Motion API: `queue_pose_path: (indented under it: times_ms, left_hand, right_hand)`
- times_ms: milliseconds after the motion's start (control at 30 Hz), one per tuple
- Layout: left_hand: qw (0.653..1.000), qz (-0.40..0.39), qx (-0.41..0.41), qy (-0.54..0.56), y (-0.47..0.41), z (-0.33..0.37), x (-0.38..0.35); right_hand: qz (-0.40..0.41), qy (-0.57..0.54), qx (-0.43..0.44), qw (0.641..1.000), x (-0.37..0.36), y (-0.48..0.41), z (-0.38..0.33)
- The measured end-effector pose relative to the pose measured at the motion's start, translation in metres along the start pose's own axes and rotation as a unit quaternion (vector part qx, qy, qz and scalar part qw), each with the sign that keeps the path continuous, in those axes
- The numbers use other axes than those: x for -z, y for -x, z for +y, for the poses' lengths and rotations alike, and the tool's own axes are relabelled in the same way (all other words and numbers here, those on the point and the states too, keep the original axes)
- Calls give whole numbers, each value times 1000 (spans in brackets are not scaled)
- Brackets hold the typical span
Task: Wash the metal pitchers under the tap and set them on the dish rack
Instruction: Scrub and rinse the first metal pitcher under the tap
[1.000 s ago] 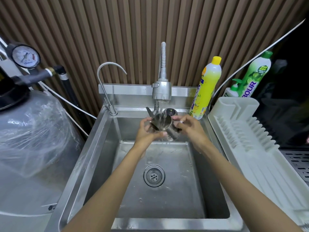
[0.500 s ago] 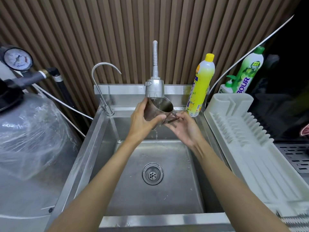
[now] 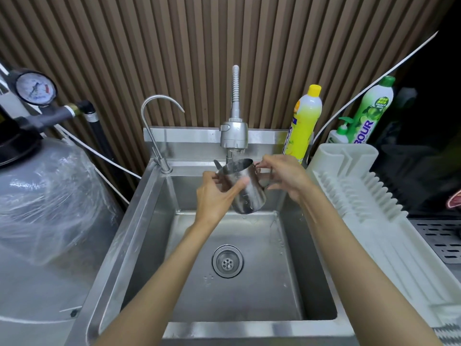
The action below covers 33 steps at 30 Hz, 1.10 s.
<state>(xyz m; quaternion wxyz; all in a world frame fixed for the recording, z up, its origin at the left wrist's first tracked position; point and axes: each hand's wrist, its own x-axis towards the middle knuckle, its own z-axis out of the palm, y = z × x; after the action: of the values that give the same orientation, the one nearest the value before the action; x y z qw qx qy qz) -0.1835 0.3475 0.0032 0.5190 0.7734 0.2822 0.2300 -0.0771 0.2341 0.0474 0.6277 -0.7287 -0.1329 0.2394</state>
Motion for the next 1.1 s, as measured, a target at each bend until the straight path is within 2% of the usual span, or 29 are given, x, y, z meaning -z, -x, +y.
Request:
queue_pose_path:
  times_ms: [100,200,333,400,500,567,700,833,933,1033,1100]
  left_hand:
    - [998,-8,20,53,3,-5,-14]
    - [987,-17,33,154,-3,-12,-28]
    - [974,19,21,223,-6,-11,-35]
    - [972,42,7,231,-8,-10,-32]
    - [978,80,-53,185,-7,-8,-22]
    - [982,71,-102,140,-5,-5,-12]
    - [980,25,-195,29,-3,-7,13]
    - [976,-6,-211,-54,-3,2,26]
    - [971,-7,-198,-131,-3,9,28]
    - [979,5,-133,-155,2,12,22]
    - [987,5,-83,-139,5,12,15]
  right_hand:
    - [33,39,65,997,1,-3,-9]
    - [28,46,118,992,-1,-3,-12]
    - [12,23,181,983,-8,-7,-4]
    - [-6,-5,184,983,-10,-10,2]
    - [-39,-37,140,989,-12,-15,12]
    - [-66,-107,82,989,-14,-15,23]
    - [-130,-269,2,954,-20,-6,43]
    - [-150,-366,-28,918,-27,4,51]
    - [-125,-312,-31,941,-27,12,48]
    - [-74,-174,-23,982,-23,13,43]
    - [-31,-85,-34,995,-18,12,39]
